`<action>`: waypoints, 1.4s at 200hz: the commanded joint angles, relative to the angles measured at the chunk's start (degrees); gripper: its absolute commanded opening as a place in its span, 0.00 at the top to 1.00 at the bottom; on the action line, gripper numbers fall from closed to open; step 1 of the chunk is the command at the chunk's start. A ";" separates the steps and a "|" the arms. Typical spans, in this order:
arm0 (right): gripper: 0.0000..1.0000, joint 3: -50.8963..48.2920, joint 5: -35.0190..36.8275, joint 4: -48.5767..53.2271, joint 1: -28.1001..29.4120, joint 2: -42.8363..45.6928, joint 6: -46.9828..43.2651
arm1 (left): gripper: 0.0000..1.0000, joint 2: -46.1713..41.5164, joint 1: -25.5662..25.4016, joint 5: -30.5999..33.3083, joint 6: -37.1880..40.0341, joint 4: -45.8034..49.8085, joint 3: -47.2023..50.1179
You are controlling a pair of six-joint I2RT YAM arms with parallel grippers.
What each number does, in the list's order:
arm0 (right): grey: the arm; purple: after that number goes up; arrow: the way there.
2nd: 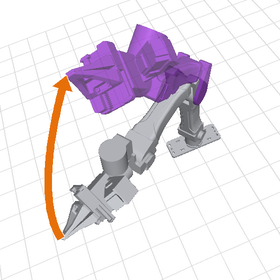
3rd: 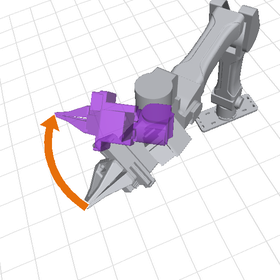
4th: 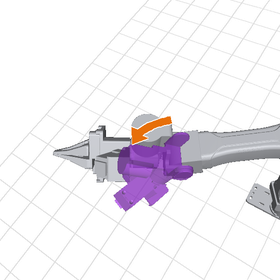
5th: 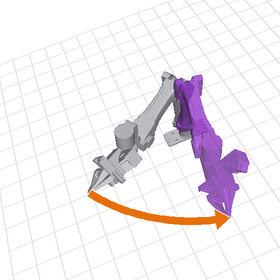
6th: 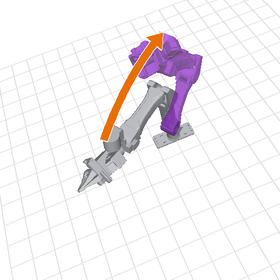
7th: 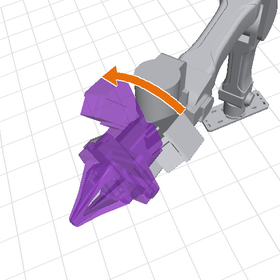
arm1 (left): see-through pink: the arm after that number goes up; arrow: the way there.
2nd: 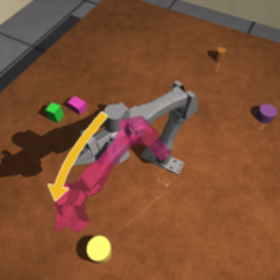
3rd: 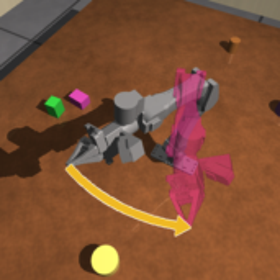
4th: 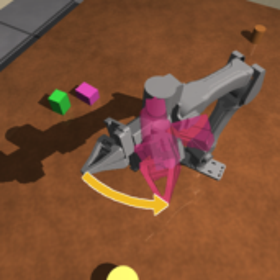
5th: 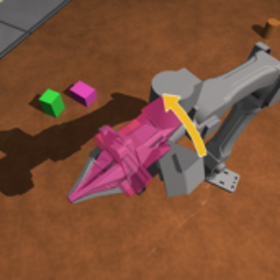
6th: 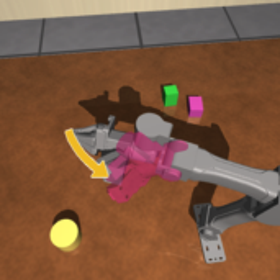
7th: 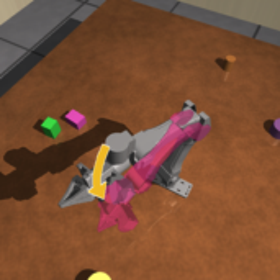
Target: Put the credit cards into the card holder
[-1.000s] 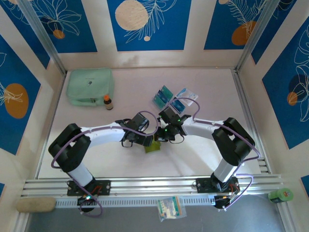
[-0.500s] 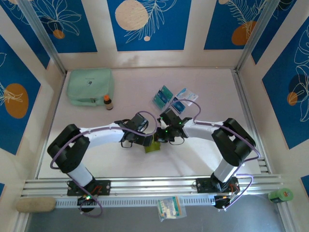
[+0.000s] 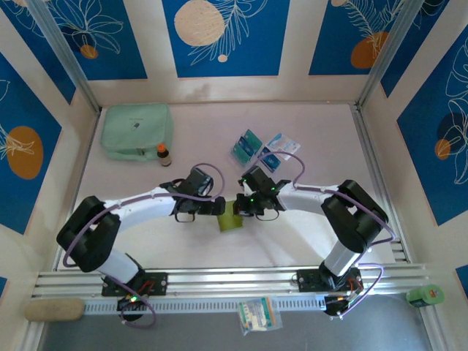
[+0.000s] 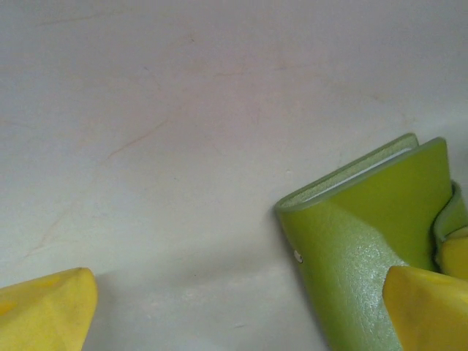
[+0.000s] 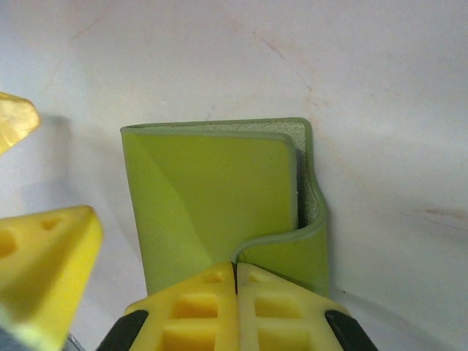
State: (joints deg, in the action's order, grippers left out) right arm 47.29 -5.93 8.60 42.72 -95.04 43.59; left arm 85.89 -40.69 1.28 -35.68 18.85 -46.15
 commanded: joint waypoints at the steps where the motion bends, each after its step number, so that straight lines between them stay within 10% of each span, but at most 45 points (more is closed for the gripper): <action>1: 1.00 -2.49 3.31 13.67 2.43 -4.29 0.54 | 0.00 -2.44 1.89 -1.26 -3.51 -0.74 1.62; 77: 1.00 0.62 4.31 18.08 5.06 -4.40 3.26 | 0.00 -5.59 4.69 -3.56 -4.09 -2.03 2.91; 153: 0.47 9.82 2.84 24.30 4.04 8.90 4.70 | 0.00 -8.76 7.18 -4.00 -3.10 -1.78 1.75; 250: 0.01 11.07 11.86 29.80 -18.36 32.42 -4.11 | 0.00 -15.40 11.19 1.07 4.44 0.36 -5.31; 280: 0.01 9.56 19.89 29.00 -24.88 36.56 -5.45 | 0.00 -18.34 12.71 9.99 9.05 -1.84 -6.49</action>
State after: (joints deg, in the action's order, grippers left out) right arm 57.89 6.11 36.42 21.91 -61.19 40.77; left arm 70.57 -29.61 2.87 -32.36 18.00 -50.92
